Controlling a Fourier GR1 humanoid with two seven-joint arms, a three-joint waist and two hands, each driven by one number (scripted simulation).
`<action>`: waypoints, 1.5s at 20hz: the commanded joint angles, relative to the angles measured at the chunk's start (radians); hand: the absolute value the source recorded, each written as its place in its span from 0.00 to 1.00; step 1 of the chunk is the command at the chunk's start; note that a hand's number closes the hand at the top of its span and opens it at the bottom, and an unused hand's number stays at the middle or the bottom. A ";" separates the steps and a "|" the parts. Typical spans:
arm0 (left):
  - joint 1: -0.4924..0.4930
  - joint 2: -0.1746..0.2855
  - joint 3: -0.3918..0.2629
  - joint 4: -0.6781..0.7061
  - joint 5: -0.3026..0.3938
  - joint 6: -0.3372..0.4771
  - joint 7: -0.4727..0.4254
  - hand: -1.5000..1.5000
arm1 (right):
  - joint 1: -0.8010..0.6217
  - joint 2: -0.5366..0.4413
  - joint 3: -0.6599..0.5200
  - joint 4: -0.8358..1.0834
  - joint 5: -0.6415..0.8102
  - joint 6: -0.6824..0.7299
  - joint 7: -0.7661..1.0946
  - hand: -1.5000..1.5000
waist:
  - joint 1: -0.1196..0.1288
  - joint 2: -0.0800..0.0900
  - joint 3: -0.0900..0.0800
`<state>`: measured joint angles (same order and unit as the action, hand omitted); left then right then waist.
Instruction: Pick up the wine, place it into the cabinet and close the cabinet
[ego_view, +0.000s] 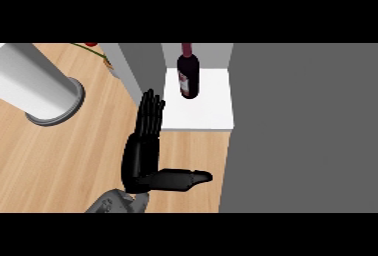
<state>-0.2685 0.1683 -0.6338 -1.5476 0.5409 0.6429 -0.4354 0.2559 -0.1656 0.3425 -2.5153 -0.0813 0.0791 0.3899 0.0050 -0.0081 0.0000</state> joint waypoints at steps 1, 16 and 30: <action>0.129 0.009 -0.045 -0.099 -0.041 0.027 -0.048 0.00 | 0.105 -0.083 0.048 -0.213 -0.042 0.072 0.072 1.00 | -0.010 -0.001 0.000; 0.476 0.314 0.058 -0.391 0.021 -0.124 -0.095 0.00 | -0.009 -0.094 0.402 -0.207 0.018 0.143 0.190 1.00 | 0.010 -0.004 -0.004; 0.650 0.461 0.261 -0.494 0.159 -0.309 -0.135 0.00 | -0.391 0.161 0.562 0.096 0.089 -0.090 0.325 1.00 | 0.043 -0.001 -0.006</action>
<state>0.3355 0.5964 -0.4008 -2.0073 0.6821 0.3706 -0.5626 0.0058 -0.0899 0.7526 -2.4304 -0.0162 0.0832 0.6798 0.0367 -0.0106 -0.0059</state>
